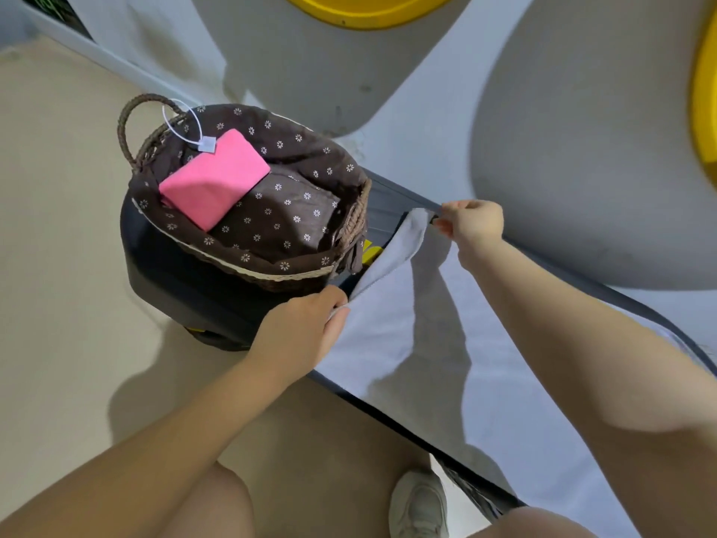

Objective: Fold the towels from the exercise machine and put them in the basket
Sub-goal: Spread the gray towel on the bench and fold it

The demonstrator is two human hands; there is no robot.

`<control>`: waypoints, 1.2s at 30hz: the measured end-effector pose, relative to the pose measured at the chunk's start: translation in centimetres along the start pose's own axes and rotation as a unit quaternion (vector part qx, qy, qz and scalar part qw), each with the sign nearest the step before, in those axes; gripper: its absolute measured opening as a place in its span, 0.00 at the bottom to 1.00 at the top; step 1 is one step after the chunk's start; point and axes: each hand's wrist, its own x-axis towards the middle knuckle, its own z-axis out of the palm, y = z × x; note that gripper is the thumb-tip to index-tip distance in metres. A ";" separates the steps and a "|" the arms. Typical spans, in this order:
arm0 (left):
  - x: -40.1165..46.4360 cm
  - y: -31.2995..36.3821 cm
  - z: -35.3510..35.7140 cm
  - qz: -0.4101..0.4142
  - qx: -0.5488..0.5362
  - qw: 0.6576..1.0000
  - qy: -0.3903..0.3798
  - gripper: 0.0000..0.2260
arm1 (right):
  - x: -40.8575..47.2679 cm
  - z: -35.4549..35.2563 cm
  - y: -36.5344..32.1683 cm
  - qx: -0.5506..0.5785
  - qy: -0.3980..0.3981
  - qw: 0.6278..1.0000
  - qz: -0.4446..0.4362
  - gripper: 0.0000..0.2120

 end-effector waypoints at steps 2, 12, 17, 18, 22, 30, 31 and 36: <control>0.7 0.5 -0.6 -0.004 -0.009 1.000 0.016 0.14 | 0.2 -0.1 0.0 -0.010 -0.037 0.999 0.010 0.13; 0.0 0.6 1.4 -0.005 0.279 0.954 -0.112 0.25 | -3.1 0.1 3.8 -0.218 -0.119 0.967 -0.061 0.13; 2.2 6.6 3.9 0.037 0.103 0.972 -0.208 0.05 | -5.1 -8.3 6.5 -0.258 -0.077 0.960 -0.073 0.12; 2.8 8.0 4.9 0.068 0.083 0.970 -0.216 0.10 | -5.6 -10.6 7.2 -0.271 -0.058 0.959 -0.064 0.11; 4.9 14.5 9.5 0.176 0.074 0.945 -0.265 0.15 | -7.2 -19.8 10.7 -0.235 0.069 0.970 -0.003 0.10; 8.2 26.2 19.8 0.298 0.046 0.911 -0.281 0.19 | -7.3 -32.5 17.2 -0.232 0.268 0.932 0.074 0.14; 8.9 27.2 20.8 0.291 0.046 0.915 -0.277 0.21 | -6.6 -33.2 17.7 -0.237 0.262 0.933 0.075 0.14; 11.3 28.6 24.7 0.257 0.080 0.923 -0.273 0.28 | -2.1 -34.5 19.5 -0.206 0.239 0.946 0.073 0.11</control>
